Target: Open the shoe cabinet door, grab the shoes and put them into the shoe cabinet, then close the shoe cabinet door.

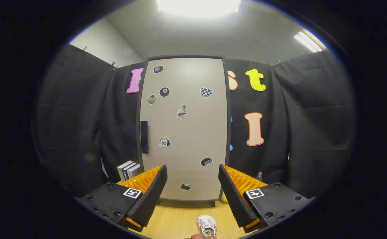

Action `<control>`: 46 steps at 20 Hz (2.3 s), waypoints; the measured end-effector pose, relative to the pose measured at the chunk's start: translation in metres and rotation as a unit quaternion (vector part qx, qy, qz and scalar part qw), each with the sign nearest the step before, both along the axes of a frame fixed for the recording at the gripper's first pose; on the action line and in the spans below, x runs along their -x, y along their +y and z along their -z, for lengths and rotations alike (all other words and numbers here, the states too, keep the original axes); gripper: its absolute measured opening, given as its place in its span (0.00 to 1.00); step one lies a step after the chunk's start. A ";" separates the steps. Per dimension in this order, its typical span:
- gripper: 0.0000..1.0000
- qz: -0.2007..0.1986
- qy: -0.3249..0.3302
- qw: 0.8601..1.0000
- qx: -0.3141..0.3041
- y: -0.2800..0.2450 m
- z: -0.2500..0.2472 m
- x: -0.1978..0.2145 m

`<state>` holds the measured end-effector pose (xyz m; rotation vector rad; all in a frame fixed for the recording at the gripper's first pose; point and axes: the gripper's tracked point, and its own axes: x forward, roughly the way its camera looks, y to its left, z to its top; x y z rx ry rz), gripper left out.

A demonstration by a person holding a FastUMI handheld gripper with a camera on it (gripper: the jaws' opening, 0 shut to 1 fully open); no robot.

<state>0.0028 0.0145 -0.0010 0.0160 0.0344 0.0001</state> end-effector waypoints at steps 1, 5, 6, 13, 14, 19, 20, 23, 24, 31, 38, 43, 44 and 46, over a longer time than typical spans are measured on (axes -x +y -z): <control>0.97 0.002 -0.003 1.000 0.000 0.001 -0.002 0.000; 0.97 -0.003 0.000 1.000 0.006 0.010 -0.002 -0.002; 0.97 -0.004 0.001 1.000 0.007 0.011 -0.002 -0.002; 0.97 -0.008 0.006 1.000 0.010 0.023 -0.007 -0.010; 0.97 -0.009 0.007 1.000 0.009 0.025 -0.007 -0.011; 0.97 -0.023 0.009 1.000 0.008 0.041 -0.013 -0.026; 0.97 -0.025 0.011 1.000 0.006 0.045 -0.015 -0.032; 0.97 -0.033 0.009 0.999 0.001 0.060 -0.023 -0.051; 0.97 -0.035 0.005 0.999 0.001 0.065 -0.026 -0.057; 0.97 -0.054 -0.014 0.998 -0.003 0.105 -0.048 -0.115; 0.97 -0.065 -0.036 0.996 0.045 0.145 -0.056 -0.175; 0.97 -0.075 -0.027 0.995 0.064 0.169 -0.043 -0.207; 0.97 -0.075 -0.024 0.995 0.065 0.174 -0.040 -0.213; 0.97 -0.074 -0.011 0.995 0.065 0.180 -0.029 -0.224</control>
